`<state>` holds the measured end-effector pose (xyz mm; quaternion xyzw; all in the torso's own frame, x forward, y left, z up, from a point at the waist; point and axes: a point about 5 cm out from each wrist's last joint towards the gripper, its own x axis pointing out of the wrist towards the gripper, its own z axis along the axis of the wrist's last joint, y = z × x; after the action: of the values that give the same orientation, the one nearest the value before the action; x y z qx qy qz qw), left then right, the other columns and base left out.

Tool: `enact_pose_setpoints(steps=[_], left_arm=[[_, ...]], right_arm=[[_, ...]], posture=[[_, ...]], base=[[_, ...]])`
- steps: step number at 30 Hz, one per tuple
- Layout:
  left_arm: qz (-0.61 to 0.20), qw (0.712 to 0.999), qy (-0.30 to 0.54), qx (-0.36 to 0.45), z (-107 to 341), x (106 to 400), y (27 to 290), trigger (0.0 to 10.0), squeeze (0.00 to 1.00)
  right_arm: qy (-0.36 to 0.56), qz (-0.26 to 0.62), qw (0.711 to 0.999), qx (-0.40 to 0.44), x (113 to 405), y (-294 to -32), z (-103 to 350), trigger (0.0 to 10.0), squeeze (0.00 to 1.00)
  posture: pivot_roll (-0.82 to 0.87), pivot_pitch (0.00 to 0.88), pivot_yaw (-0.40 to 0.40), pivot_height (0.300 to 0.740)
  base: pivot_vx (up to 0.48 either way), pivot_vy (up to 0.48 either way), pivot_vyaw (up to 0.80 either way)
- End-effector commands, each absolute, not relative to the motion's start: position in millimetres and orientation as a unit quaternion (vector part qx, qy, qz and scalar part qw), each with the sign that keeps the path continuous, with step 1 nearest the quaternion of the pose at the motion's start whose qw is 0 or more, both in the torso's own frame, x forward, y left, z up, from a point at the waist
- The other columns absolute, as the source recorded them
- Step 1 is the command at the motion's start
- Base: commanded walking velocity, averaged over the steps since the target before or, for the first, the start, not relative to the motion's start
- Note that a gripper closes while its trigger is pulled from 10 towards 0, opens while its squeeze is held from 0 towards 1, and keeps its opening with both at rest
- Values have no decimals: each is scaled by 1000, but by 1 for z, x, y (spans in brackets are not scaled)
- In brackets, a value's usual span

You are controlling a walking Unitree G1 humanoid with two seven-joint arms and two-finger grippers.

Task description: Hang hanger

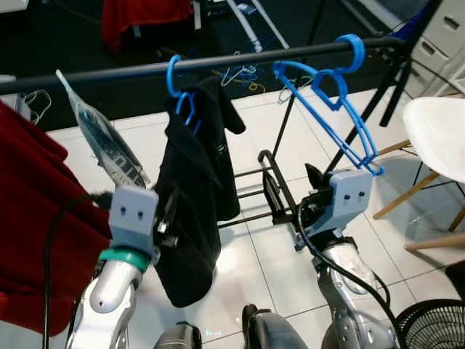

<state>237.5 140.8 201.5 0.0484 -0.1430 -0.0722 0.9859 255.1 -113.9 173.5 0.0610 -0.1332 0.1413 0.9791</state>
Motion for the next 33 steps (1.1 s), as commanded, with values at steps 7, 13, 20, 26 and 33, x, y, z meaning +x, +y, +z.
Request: enact_pose_setpoints(steps=[7,13,20,26,33], left_arm=[[-5,990,-143,0,214,249,156,10000,0],[-15,994,-111,21,194,243,150,10000,0],[-29,993,-105,54,181,243,140,10000,0],[-26,993,-106,53,182,252,140,10000,0],[-27,993,-104,48,183,254,139,10000,0]], right_arm=[[-119,136,981,68,255,-114,169,10000,0],[-109,144,981,66,251,-107,164,10000,0],[-123,147,981,38,252,-104,167,10000,0],[-127,141,981,39,257,-106,169,10000,0],[-127,139,981,38,259,-105,169,10000,0]], posture=[[-60,131,23,740],[-56,125,24,740],[-56,111,20,740],[-36,105,26,740],[-27,115,30,740]], base=[[0,0,0],[0,0,0],[0,0,0],[0,0,0],[0,0,0]])
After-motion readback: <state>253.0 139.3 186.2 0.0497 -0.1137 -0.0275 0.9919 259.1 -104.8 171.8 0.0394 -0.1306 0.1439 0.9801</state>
